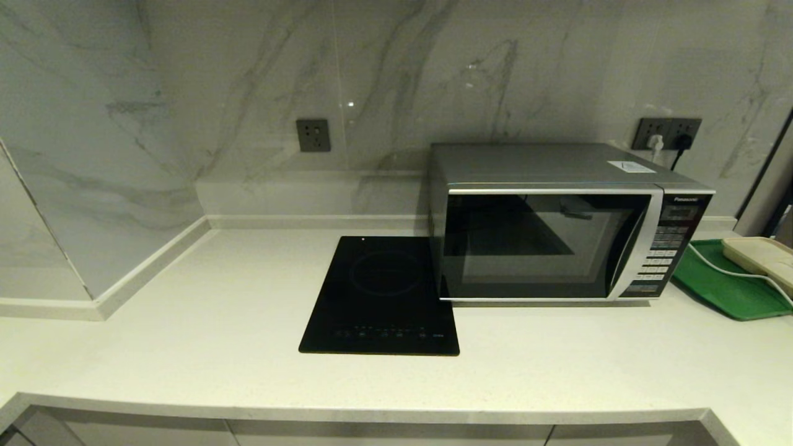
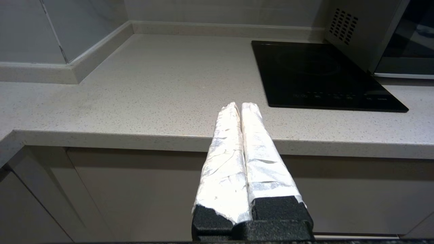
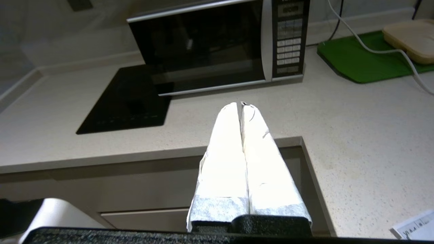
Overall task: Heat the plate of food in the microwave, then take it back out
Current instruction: Open the microwave oven
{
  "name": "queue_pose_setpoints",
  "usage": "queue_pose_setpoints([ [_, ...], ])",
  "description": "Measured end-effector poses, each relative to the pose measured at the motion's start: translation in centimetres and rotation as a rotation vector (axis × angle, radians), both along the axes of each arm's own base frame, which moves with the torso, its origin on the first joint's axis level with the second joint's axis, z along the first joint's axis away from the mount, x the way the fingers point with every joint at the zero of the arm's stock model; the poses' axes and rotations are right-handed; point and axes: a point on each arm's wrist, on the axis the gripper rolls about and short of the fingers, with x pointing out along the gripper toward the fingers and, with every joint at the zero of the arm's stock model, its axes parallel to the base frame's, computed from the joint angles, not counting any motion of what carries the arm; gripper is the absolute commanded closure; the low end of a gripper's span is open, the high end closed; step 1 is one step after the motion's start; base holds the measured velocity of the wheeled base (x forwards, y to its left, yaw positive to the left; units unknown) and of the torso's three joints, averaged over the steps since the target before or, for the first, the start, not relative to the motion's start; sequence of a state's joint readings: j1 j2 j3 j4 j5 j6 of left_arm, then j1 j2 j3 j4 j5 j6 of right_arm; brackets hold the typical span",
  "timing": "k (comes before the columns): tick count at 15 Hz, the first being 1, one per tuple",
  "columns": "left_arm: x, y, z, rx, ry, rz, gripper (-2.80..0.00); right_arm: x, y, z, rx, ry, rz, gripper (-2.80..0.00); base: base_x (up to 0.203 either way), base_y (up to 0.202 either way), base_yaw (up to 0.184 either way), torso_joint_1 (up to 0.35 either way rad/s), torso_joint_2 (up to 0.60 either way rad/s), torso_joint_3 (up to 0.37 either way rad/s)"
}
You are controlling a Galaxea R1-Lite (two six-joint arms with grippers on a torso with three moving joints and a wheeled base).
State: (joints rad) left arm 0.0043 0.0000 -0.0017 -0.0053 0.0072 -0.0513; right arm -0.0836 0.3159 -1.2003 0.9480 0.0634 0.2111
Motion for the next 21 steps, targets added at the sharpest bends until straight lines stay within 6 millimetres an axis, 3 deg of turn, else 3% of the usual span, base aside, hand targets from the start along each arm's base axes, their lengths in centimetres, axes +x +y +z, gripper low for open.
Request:
queue_pose_setpoints([
  [7, 0.0, 0.0, 0.0, 0.0, -0.001, 0.0, 0.0, -1.9, -1.0, -1.0, -0.028, -0.045, -0.01, 0.0, 0.0, 0.0, 0.0, 0.0, 0.0, 0.0],
  [12, 0.0, 0.0, 0.0, 0.0, 0.0, 0.0, 0.0, -1.8, -1.2, -6.1, -0.159, -0.008, 0.011, 0.0, 0.0, 0.0, 0.0, 0.0, 0.0, 0.0],
  [16, 0.0, 0.0, 0.0, -0.001, 0.0, 0.0, 0.0, 0.4, -1.2, -8.9, -0.198, -0.046, 0.012, 0.0, 0.0, 0.0, 0.0, 0.0, 0.0, 0.0],
  [21, 0.0, 0.0, 0.0, -0.001, 0.0, 0.0, 0.0, 5.7, -1.3, -12.5, -0.216, -0.064, 0.011, 0.0, 0.0, 0.0, 0.0, 0.0, 0.0, 0.0],
])
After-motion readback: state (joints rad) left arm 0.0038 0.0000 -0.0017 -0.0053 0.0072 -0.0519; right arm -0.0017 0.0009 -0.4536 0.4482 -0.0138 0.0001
